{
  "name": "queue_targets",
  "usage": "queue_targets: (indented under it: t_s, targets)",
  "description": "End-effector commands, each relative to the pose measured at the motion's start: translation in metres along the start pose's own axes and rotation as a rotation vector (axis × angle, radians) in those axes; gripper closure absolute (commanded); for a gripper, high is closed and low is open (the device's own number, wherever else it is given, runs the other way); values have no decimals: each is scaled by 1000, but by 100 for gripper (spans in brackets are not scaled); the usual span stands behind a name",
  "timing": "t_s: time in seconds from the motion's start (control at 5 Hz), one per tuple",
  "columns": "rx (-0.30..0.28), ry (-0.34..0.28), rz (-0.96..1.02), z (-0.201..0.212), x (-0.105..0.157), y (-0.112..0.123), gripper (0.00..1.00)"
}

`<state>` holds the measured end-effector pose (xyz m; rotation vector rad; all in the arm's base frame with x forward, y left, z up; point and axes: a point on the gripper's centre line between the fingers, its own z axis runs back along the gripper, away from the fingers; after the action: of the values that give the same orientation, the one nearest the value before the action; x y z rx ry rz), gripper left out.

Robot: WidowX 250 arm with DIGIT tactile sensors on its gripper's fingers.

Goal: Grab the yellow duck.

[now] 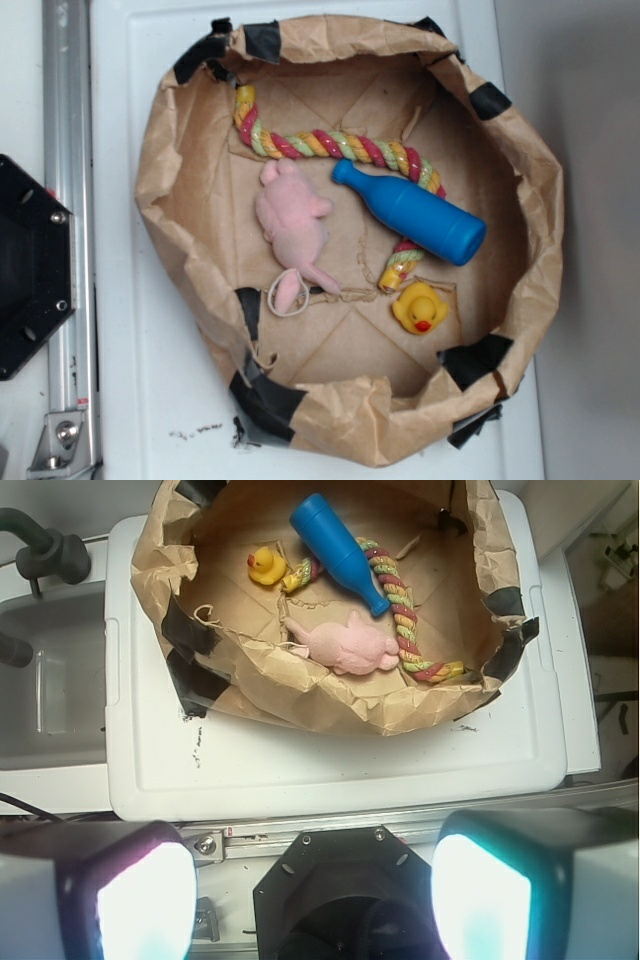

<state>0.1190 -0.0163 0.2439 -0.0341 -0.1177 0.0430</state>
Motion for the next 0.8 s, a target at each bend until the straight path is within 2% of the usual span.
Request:
queue_targets:
  t_s: [0.0,0.2,0.4,0.6]
  targets:
    - [0,0,0,0,0,0,0]
    - [27,-82,-6,-12,47,5,0]
    - [32,-130,61,-36,79,13,0]
    - [64,-154,308,-72,98,18,0]
